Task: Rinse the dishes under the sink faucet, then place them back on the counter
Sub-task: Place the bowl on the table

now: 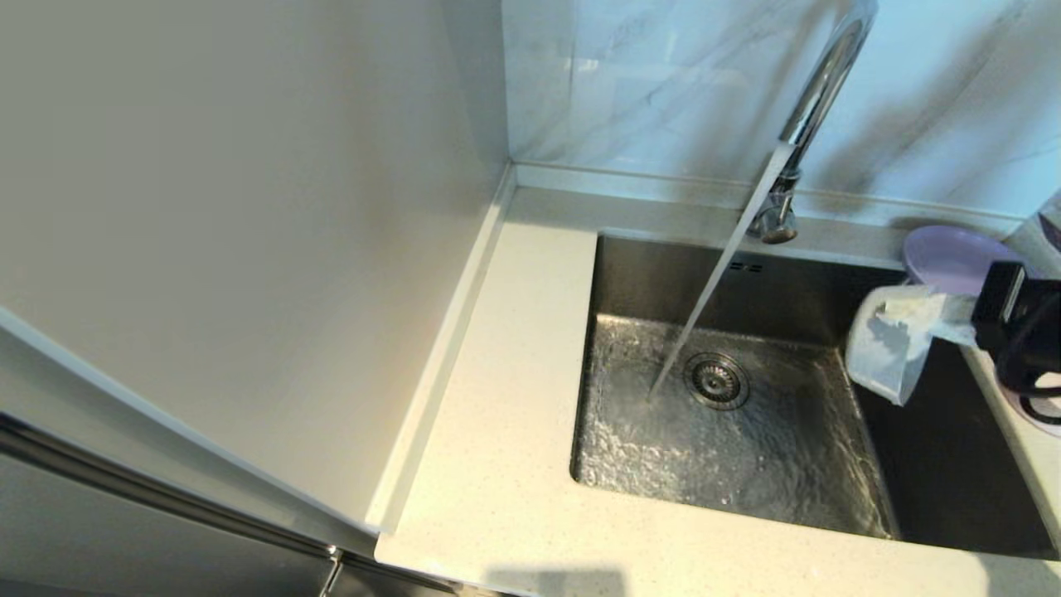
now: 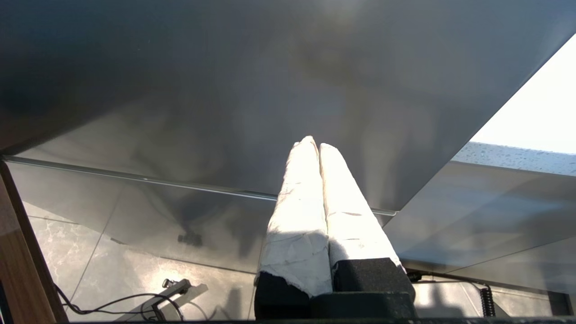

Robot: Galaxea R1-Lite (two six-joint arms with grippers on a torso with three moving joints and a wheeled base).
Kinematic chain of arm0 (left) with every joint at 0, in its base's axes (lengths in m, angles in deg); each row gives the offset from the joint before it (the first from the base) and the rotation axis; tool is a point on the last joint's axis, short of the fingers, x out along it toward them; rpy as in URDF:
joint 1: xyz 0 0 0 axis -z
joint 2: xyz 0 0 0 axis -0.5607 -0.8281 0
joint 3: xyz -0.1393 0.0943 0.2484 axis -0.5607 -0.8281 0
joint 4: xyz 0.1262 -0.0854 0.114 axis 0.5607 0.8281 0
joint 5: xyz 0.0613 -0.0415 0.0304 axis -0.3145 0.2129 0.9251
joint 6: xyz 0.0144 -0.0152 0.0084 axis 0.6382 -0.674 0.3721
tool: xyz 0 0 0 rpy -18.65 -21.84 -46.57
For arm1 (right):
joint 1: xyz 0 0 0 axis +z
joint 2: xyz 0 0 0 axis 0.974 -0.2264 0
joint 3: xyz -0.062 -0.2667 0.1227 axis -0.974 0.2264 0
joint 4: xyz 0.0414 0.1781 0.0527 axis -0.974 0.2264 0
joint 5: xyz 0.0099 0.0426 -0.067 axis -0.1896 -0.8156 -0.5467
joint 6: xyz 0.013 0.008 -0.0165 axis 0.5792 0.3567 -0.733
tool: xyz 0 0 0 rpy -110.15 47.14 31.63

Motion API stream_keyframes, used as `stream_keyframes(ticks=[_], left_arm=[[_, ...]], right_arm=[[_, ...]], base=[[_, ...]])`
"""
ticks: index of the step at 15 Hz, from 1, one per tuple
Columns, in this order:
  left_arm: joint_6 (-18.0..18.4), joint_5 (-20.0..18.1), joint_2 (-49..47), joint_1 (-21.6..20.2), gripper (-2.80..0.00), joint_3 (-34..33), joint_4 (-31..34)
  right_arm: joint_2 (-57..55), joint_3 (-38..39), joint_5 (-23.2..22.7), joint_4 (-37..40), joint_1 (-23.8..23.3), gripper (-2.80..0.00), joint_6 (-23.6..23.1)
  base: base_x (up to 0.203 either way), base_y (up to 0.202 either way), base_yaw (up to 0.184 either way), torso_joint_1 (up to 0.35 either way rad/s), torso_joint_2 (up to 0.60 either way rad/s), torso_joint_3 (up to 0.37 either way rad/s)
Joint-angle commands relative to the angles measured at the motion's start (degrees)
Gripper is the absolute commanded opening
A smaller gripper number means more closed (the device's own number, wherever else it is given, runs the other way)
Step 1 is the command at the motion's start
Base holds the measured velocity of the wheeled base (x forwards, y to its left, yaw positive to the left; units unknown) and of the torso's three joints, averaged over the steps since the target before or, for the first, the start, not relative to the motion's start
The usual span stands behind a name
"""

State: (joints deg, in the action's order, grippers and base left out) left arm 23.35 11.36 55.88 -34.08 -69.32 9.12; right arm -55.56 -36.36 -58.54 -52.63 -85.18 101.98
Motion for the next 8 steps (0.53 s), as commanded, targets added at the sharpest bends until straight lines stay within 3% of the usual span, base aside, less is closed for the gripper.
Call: stream_keyframes(ticks=[1, 2, 5, 6, 8], left_arm=[[0.0, 0.0, 0.0, 0.0, -2.8, 0.0, 0.0], [0.0, 0.0, 0.0, 0.0, -2.8, 0.0, 0.0], [0.0, 0.0, 0.0, 0.0, -2.8, 0.0, 0.0], [0.0, 0.0, 0.0, 0.0, -2.8, 0.0, 0.0], [0.0, 0.0, 0.0, 0.0, -2.8, 0.0, 0.0]], right_arm=[[0.5, -2.6, 5.5, 5.3, -0.6, -2.8, -11.0], [0.6, -7.9, 7.8, 8.1, -0.8, -2.8, -15.9], [0.4, -16.9, 22.0, 14.6, -1.9, -2.8, -43.3], [0.4, -17.1, 26.9, 15.6, -2.8, -2.8, -49.9], [0.9, -16.6, 30.1, 18.6, -6.1, -2.8, -58.9]], base=[[0.0, 0.0, 0.0, 0.0, 0.0, 0.0], [0.0, 0.0, 0.0, 0.0, 0.0, 0.0], [0.0, 0.0, 0.0, 0.0, 0.0, 0.0], [0.0, 0.0, 0.0, 0.0, 0.0, 0.0], [0.0, 0.0, 0.0, 0.0, 0.0, 0.0]])
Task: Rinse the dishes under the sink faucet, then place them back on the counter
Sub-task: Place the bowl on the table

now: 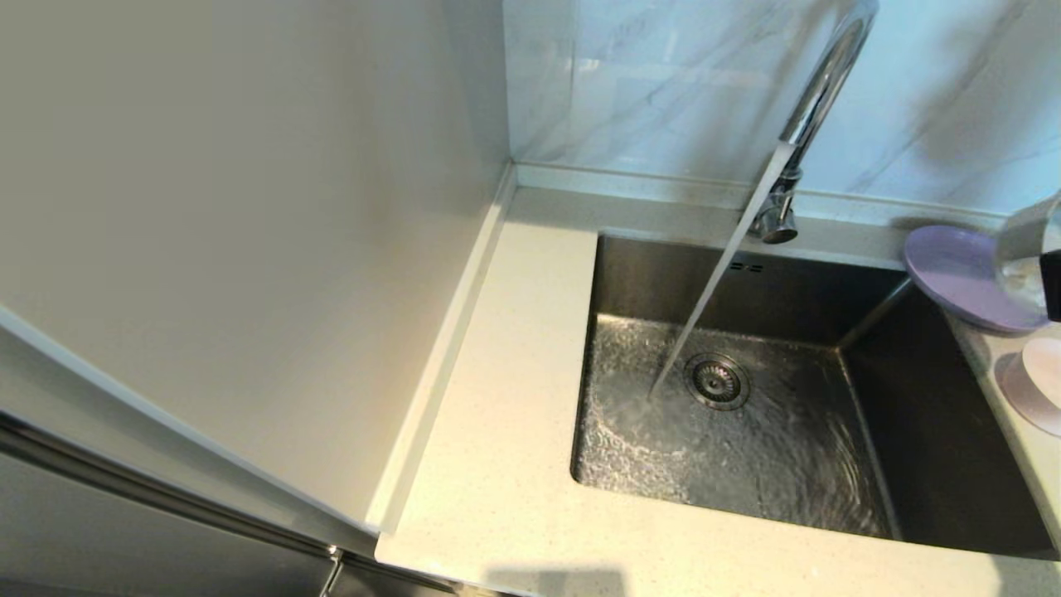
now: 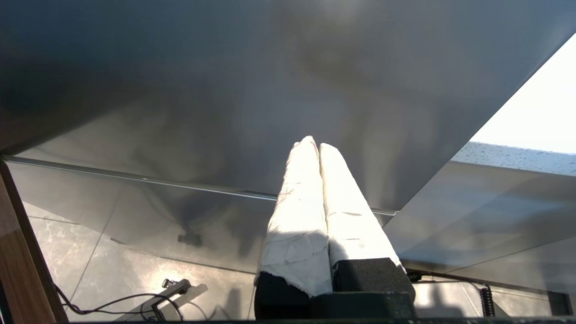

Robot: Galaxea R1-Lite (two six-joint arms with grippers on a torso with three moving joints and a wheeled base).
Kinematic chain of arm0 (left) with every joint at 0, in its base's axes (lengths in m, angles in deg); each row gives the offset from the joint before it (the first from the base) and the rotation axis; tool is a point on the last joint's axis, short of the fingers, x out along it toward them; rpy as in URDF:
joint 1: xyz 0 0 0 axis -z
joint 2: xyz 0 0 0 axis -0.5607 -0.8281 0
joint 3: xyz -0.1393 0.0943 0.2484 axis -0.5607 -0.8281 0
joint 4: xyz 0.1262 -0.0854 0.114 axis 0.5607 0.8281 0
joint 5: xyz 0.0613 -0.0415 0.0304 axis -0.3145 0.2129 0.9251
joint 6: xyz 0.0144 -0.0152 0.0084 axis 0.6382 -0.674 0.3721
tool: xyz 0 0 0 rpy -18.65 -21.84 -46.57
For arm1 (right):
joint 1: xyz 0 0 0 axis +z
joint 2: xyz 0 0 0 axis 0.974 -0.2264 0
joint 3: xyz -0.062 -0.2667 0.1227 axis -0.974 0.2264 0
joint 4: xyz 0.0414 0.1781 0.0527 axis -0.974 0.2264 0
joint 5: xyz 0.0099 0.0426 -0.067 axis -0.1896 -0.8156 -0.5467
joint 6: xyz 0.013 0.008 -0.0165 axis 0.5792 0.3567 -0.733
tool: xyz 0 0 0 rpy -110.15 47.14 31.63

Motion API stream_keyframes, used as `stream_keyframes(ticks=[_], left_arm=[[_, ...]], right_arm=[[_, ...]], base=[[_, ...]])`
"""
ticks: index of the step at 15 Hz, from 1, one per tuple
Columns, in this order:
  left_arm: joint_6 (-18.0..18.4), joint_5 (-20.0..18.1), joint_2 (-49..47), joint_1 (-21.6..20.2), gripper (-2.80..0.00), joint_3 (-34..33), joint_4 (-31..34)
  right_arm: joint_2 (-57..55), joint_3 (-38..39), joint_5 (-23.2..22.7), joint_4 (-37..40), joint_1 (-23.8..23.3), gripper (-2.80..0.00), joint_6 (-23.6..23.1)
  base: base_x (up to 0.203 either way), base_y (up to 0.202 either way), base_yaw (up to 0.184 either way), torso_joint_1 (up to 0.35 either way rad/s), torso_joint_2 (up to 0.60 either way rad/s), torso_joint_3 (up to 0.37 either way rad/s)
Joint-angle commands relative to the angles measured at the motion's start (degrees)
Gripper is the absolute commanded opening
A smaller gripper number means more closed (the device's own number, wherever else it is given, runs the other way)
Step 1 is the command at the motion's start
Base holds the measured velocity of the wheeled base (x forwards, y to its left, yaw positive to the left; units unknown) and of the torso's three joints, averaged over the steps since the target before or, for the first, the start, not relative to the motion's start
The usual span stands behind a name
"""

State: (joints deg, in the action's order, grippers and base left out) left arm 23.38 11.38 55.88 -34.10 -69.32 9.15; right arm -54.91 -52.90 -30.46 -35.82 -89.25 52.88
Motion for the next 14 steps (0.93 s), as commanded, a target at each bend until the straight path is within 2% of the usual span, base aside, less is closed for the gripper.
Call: stream_keyframes(ticks=[1, 4, 6, 8, 11, 14], left_arm=[[0.0, 0.0, 0.0, 0.0, -2.8, 0.0, 0.0], [0.0, 0.0, 0.0, 0.0, -2.8, 0.0, 0.0], [0.0, 0.0, 0.0, 0.0, -2.8, 0.0, 0.0], [0.0, 0.0, 0.0, 0.0, -2.8, 0.0, 0.0], [0.0, 0.0, 0.0, 0.0, -2.8, 0.0, 0.0], [0.0, 0.0, 0.0, 0.0, -2.8, 0.0, 0.0]], right_arm=[[1.2, -0.1, 2.2, 4.9, -2.6, -2.8, -11.6], [5.4, -0.2, 0.6, 16.9, -3.9, -2.8, -15.2], [6.2, -0.1, -3.7, 26.1, -5.7, -2.8, -14.8], [6.1, 1.7, -4.6, 32.3, -8.7, -2.8, -12.1], [3.7, 6.3, -4.4, 34.1, -11.5, -2.8, -6.8], [-0.3, 9.7, -4.2, 32.7, -16.8, -2.8, -6.3]], base=[[0.0, 0.0, 0.0, 0.0, 0.0, 0.0], [0.0, 0.0, 0.0, 0.0, 0.0, 0.0], [0.0, 0.0, 0.0, 0.0, 0.0, 0.0], [0.0, 0.0, 0.0, 0.0, 0.0, 0.0], [0.0, 0.0, 0.0, 0.0, 0.0, 0.0], [0.0, 0.0, 0.0, 0.0, 0.0, 0.0]])
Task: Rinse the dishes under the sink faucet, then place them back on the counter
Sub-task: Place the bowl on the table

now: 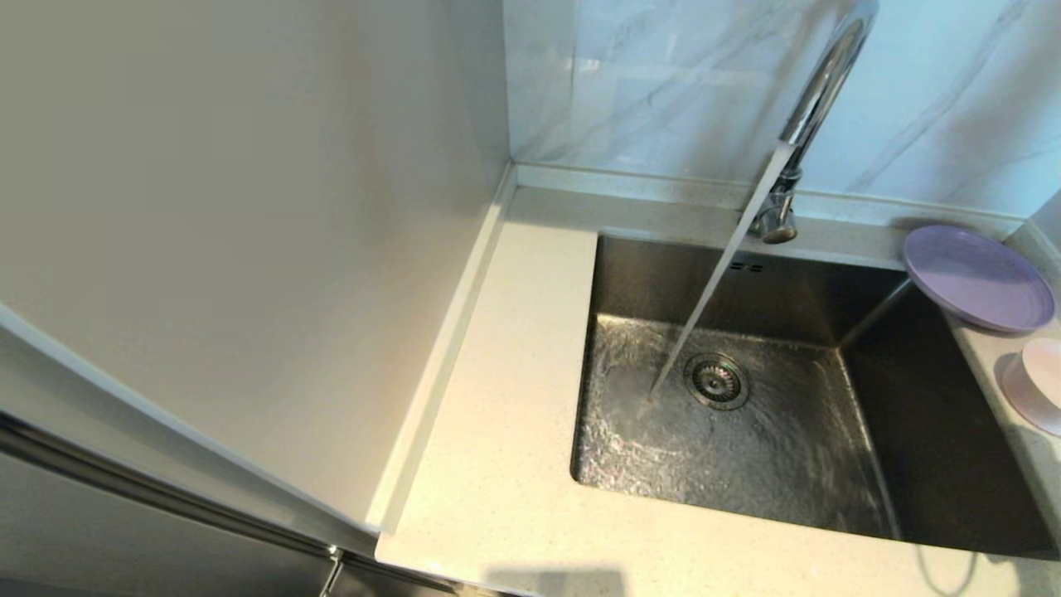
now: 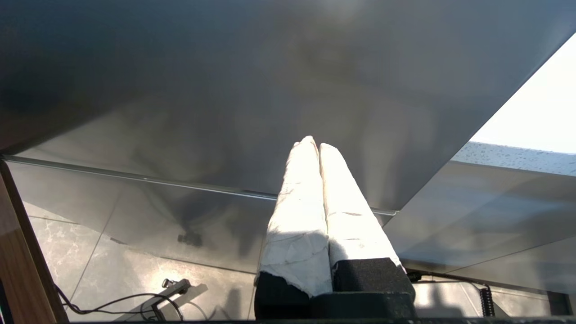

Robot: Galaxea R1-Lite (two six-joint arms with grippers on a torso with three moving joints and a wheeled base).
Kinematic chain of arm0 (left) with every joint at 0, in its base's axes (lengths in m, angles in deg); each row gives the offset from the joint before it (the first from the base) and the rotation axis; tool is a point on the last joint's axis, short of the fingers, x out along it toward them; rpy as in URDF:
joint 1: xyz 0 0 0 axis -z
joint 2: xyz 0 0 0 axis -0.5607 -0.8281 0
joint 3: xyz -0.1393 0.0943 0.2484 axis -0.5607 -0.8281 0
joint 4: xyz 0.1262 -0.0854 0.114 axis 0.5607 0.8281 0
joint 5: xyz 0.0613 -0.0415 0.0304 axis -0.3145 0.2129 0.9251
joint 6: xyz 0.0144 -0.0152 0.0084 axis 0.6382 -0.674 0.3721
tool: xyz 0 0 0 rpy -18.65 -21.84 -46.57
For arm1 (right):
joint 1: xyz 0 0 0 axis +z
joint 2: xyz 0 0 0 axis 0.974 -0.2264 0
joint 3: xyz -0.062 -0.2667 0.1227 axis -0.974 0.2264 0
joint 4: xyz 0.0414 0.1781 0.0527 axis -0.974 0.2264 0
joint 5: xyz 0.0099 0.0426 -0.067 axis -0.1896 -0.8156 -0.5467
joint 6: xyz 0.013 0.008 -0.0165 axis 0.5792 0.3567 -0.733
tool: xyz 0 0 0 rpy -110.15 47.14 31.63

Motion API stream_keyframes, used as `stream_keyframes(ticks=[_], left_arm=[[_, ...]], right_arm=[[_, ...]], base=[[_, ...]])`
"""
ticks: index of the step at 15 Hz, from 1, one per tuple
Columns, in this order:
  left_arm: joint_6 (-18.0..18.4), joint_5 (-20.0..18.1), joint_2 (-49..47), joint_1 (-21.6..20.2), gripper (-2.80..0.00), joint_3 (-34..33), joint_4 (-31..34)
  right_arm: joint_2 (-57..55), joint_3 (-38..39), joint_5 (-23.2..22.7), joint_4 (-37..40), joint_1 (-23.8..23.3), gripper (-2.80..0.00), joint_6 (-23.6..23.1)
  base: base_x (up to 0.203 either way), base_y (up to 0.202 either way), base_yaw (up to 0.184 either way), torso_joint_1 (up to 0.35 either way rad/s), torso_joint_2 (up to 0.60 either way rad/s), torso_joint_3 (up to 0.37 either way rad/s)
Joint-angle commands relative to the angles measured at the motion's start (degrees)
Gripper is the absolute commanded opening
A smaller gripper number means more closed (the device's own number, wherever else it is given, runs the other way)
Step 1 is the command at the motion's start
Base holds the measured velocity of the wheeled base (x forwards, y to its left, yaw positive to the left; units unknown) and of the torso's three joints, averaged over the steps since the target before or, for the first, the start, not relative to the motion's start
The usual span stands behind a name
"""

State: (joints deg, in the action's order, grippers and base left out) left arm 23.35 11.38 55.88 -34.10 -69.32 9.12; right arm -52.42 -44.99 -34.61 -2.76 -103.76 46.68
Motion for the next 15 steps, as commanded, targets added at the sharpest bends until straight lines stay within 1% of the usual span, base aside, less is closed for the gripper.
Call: stream_keyframes(ticks=[1, 3, 4, 8, 10, 15], left_arm=[[0.0, -0.1, 0.0, 0.0, -2.8, 0.0, 0.0], [0.0, -0.1, 0.0, 0.0, -2.8, 0.0, 0.0], [0.0, 0.0, 0.0, 0.0, -2.8, 0.0, 0.0], [0.0, 0.0, 0.0, 0.0, -2.8, 0.0, 0.0], [0.0, -0.1, 0.0, 0.0, -2.8, 0.0, 0.0], [0.0, 0.0, 0.0, 0.0, -2.8, 0.0, 0.0]], right_arm=[[-3.5, 3.1, 0.1, -1.8, -3.6, -2.8, -0.1], [-5.9, 4.2, 0.2, -4.9, -6.2, -2.8, -0.2], [-7.0, 4.7, 0.3, -7.7, -7.7, -2.8, -0.2], [-9.6, 6.1, 2.1, -16.3, -9.6, -2.8, -0.3], [-10.7, 6.5, 2.8, -17.6, -10.5, -2.8, -0.7], [-11.2, 6.3, 2.8, -17.7, -12.1, -2.8, -1.0]], base=[[0.0, 0.0, 0.0, 0.0, 0.0, 0.0], [0.0, 0.0, 0.0, 0.0, 0.0, 0.0], [0.0, 0.0, 0.0, 0.0, 0.0, 0.0], [0.0, 0.0, 0.0, 0.0, 0.0, 0.0], [0.0, 0.0, 0.0, 0.0, 0.0, 0.0], [0.0, 0.0, 0.0, 0.0, 0.0, 0.0]])
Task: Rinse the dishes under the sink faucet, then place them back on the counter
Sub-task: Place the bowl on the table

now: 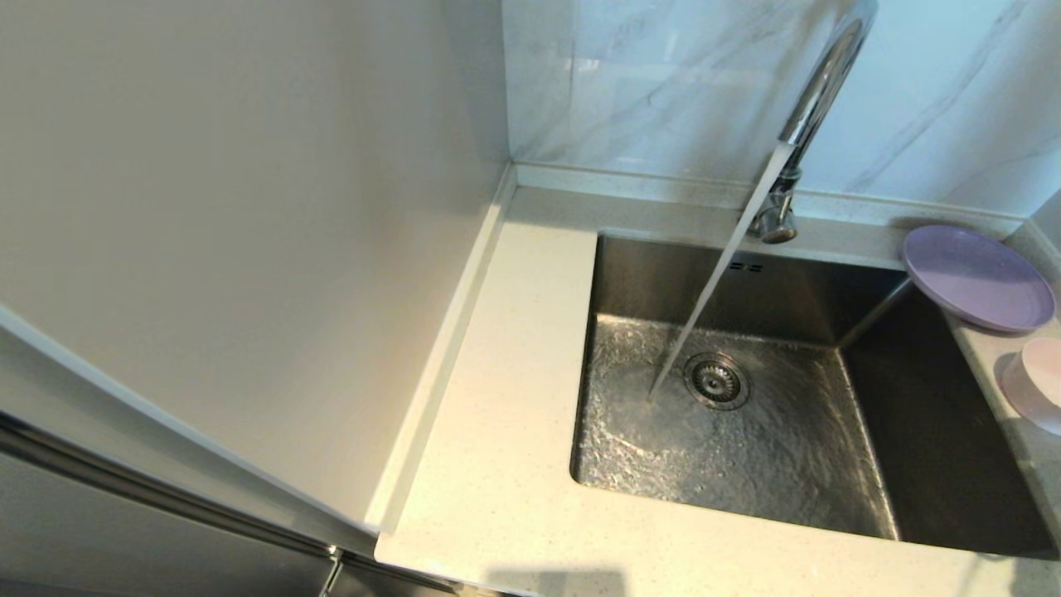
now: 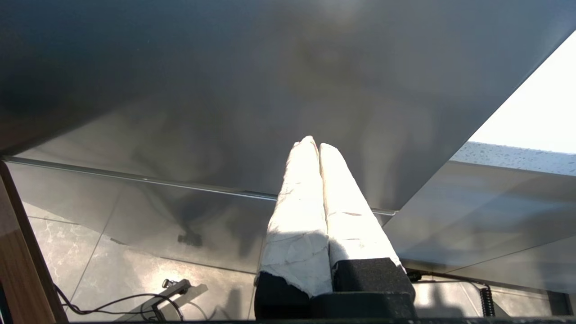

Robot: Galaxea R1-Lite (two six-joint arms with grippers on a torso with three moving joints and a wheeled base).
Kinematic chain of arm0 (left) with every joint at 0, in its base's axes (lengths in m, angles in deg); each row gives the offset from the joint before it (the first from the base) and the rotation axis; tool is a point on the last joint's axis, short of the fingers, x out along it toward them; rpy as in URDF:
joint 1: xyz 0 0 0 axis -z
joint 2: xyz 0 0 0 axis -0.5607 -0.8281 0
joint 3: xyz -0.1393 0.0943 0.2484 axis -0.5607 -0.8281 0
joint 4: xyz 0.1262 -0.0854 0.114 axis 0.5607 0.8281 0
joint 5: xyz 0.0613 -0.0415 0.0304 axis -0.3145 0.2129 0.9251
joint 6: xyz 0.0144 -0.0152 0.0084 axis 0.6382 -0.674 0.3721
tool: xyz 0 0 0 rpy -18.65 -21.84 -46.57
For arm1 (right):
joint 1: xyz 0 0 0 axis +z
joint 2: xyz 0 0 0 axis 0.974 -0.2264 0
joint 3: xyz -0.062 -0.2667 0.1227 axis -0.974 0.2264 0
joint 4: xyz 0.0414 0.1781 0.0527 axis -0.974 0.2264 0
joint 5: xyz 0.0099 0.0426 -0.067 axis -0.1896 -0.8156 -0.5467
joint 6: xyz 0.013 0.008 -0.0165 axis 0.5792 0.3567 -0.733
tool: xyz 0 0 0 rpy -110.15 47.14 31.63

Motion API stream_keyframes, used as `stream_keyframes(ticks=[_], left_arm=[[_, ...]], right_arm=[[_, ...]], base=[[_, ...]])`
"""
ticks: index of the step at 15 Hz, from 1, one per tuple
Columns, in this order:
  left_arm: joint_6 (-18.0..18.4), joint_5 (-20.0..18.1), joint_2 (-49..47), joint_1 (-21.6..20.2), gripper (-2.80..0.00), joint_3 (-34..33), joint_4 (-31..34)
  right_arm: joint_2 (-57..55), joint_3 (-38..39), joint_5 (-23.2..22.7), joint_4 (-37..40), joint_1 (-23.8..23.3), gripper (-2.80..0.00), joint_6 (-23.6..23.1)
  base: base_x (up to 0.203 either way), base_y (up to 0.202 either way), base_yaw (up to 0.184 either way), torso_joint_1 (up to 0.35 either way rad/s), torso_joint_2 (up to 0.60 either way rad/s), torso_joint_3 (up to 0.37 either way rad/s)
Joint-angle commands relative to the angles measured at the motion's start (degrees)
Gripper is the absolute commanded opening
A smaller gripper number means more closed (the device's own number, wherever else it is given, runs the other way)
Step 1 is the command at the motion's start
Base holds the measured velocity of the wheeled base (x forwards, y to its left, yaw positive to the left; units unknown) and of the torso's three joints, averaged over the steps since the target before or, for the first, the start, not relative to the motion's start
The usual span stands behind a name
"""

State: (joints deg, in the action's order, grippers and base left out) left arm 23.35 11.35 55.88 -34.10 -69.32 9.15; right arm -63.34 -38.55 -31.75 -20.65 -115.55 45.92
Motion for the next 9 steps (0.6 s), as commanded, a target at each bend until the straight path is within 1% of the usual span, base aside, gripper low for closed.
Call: stream_keyframes(ticks=[1, 7, 9], left_arm=[[0.0, 0.0, 0.0, 0.0, -2.8, 0.0, 0.0], [0.0, 0.0, 0.0, 0.0, -2.8, 0.0, 0.0], [0.0, -0.1, 0.0, 0.0, -2.8, 0.0, 0.0]], right_arm=[[-0.1, -0.2, -0.1, 0.2, -0.3, 0.0, -0.2], [1.9, -0.8, -0.9, 0.0, -0.2, 0.0, 0.2], [3.6, 0.4, -5.1, -4.4, -0.3, 0.0, 0.3]], base=[[0.0, 0.0, 0.0, 0.0, 0.0, 0.0], [0.0, 0.0, 0.0, 0.0, 0.0, 0.0], [0.0, 0.0, 0.0, 0.0, 0.0, 0.0]])
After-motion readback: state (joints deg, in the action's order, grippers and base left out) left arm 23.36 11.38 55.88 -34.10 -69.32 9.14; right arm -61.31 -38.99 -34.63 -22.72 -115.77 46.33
